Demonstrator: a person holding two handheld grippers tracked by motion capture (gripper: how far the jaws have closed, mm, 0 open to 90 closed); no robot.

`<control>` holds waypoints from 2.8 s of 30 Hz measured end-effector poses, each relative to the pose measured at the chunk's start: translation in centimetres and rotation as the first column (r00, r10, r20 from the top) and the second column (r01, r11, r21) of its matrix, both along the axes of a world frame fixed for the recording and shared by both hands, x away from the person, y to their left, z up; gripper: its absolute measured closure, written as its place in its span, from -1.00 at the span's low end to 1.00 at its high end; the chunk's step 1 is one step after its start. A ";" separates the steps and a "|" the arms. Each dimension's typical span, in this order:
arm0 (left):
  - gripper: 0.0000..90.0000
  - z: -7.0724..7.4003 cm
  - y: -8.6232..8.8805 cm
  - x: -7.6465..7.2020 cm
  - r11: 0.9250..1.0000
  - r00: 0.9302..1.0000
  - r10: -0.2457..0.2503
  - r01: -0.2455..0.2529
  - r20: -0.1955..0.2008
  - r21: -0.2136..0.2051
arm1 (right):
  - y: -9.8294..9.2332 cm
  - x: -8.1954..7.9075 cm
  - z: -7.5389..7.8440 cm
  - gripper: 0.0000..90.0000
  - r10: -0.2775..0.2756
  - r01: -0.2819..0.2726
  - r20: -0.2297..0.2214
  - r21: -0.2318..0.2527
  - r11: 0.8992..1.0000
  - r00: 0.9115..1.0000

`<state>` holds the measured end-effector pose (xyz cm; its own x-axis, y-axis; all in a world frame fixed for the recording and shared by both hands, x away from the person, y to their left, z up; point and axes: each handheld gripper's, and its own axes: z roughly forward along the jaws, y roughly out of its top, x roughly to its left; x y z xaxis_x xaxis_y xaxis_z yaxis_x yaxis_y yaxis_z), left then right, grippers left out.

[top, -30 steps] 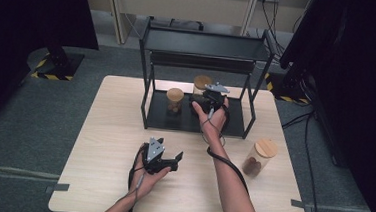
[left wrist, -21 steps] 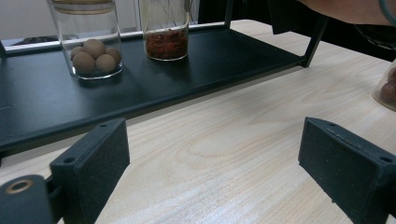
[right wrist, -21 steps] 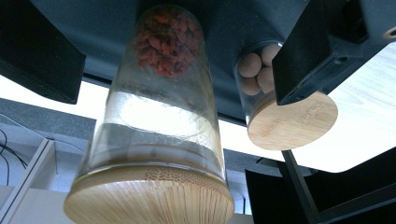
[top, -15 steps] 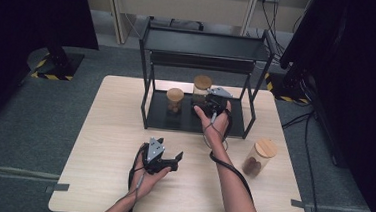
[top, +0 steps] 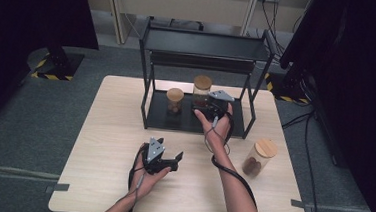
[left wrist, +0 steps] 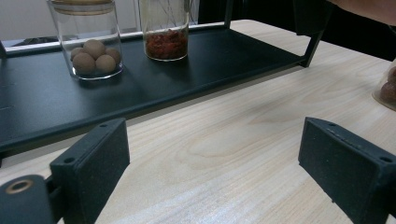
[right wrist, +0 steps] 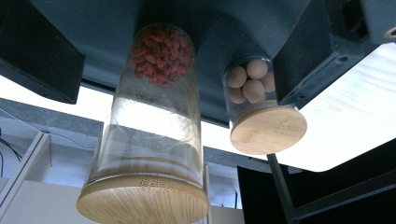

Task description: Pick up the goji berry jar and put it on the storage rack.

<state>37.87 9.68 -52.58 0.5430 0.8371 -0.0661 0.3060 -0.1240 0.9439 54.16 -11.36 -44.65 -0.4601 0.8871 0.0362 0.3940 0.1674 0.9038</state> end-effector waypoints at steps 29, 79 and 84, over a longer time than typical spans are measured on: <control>-0.82 0.0 0.0 0.0 1.000 1.000 0.002 -0.002 -0.002 -0.001 | -1.2 -3.2 -0.2 -0.95 0.027 -0.027 0.009 0.009 1.000 1.000; -0.82 0.0 0.0 0.0 1.000 1.000 0.004 -0.004 -0.002 -0.002 | -3.0 -7.1 -1.7 -0.95 0.053 -0.053 -0.012 0.006 0.999 0.998; -0.82 0.0 0.0 0.0 1.000 1.000 0.002 -0.002 -0.001 0.002 | -3.2 -7.7 -2.2 -0.95 0.055 -0.055 -0.017 0.009 0.998 0.998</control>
<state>37.89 9.64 -52.58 0.5415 0.8382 -0.0649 0.3068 -0.1251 0.9435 46.48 -14.53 -46.88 -0.5070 0.8604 0.0518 0.4004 0.1818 0.8981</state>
